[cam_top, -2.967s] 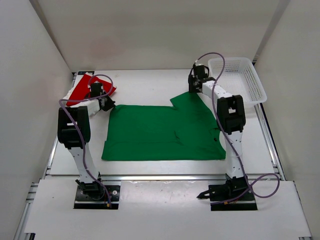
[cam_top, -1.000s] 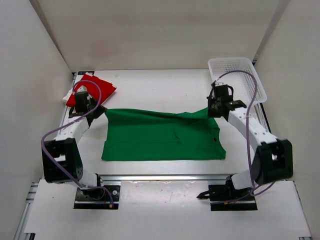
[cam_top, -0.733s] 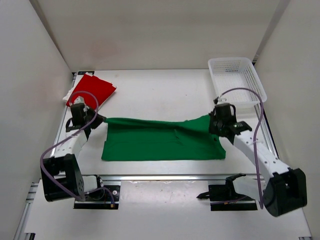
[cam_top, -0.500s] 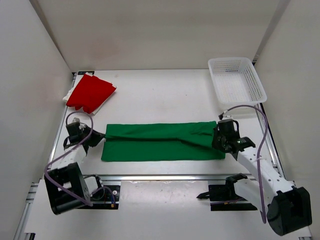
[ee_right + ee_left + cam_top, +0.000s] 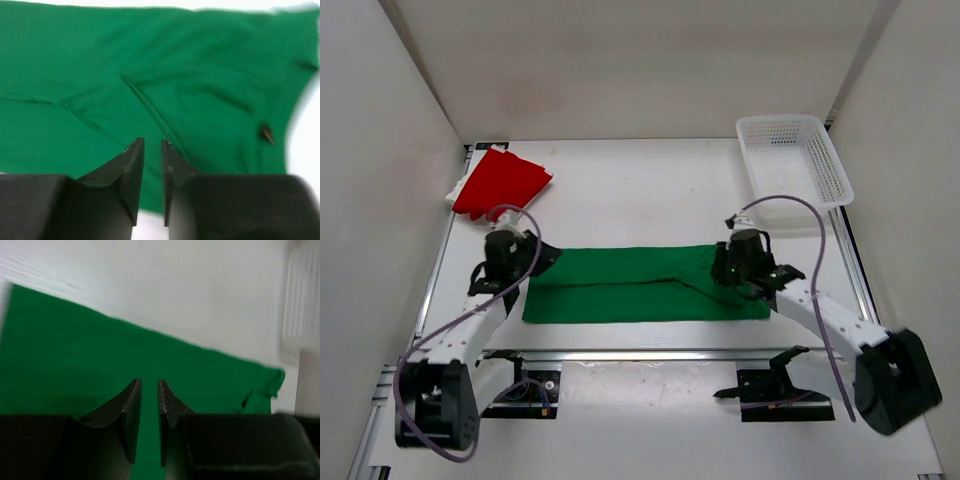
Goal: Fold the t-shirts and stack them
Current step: Fold the other side of the tshirt into a rectangle
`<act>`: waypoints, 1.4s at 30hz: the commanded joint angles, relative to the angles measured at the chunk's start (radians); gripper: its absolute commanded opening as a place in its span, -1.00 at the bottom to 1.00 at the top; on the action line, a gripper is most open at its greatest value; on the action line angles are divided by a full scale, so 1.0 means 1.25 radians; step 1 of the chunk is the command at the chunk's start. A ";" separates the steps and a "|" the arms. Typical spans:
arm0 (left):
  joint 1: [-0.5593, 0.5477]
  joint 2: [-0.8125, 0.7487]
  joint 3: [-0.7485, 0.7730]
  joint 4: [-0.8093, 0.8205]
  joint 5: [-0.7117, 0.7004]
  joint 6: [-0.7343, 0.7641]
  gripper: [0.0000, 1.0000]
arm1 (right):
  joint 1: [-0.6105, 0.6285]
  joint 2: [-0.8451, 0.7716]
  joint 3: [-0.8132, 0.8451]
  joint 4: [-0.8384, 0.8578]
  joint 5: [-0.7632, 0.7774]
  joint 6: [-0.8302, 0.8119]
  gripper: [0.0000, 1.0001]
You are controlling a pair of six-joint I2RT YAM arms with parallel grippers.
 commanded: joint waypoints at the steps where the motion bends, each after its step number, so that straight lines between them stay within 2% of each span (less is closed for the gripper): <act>1: -0.149 0.084 0.030 0.058 -0.030 -0.007 -0.41 | 0.012 0.120 0.060 0.222 -0.036 -0.022 -0.54; 4: -0.224 0.158 0.053 0.093 -0.037 -0.013 -0.46 | 0.010 0.226 0.097 0.302 -0.071 -0.044 -0.27; 6: -0.249 0.197 0.044 0.126 -0.017 -0.019 -0.48 | 0.008 0.294 0.119 0.307 -0.095 -0.038 -0.20; 9: -0.273 0.212 0.015 0.158 -0.006 -0.029 -0.50 | 0.023 0.330 0.125 0.310 -0.102 -0.039 -0.18; 14: -0.260 0.208 -0.015 0.176 -0.004 -0.032 -0.52 | 0.047 0.335 0.077 0.322 -0.086 -0.027 -0.21; 16: -0.259 0.202 -0.020 0.190 -0.003 -0.036 -0.53 | 0.047 0.334 0.062 0.316 -0.081 -0.021 -0.24; 19: -0.270 0.203 -0.015 0.192 -0.002 -0.041 -0.53 | 0.047 0.324 0.060 0.306 -0.089 -0.009 -0.57; 20: -0.272 0.208 -0.016 0.196 -0.002 -0.043 -0.53 | 0.055 0.314 0.054 0.313 -0.076 -0.013 -0.60; 21: -0.271 0.208 -0.017 0.198 -0.002 -0.043 -0.54 | 0.054 0.312 0.047 0.311 -0.085 -0.016 -0.80; 23: -0.267 0.211 -0.022 0.210 0.010 -0.054 -0.55 | 0.046 0.305 0.049 0.296 -0.108 -0.006 -0.99; 28: -0.275 0.211 -0.021 0.217 0.012 -0.057 -0.56 | 0.105 0.221 0.057 0.181 -0.060 0.020 -1.00; 31: -0.272 0.218 -0.019 0.233 0.020 -0.066 -0.59 | 0.146 0.161 0.045 0.110 -0.053 0.072 -1.00; 34: -0.272 0.222 -0.012 0.244 0.023 -0.073 -0.58 | 0.210 0.135 0.038 0.073 0.008 0.134 -1.00; 37: -0.272 0.222 -0.001 0.254 0.023 -0.087 -0.58 | 0.243 0.136 0.035 0.075 -0.040 0.182 -1.00; 38: -0.269 0.224 0.000 0.254 0.028 -0.087 -0.58 | 0.265 0.130 0.037 0.077 -0.047 0.193 -0.99; 39: -0.268 0.219 0.010 0.254 0.030 -0.084 -0.58 | 0.280 0.139 0.041 0.080 -0.074 0.196 -0.87; 41: -0.264 0.223 0.016 0.258 0.035 -0.098 -0.58 | 0.286 0.142 0.057 0.079 -0.118 0.189 -0.48; 42: -0.264 0.221 0.024 0.257 0.036 -0.097 -0.59 | 0.285 0.132 0.062 0.074 -0.118 0.183 -0.36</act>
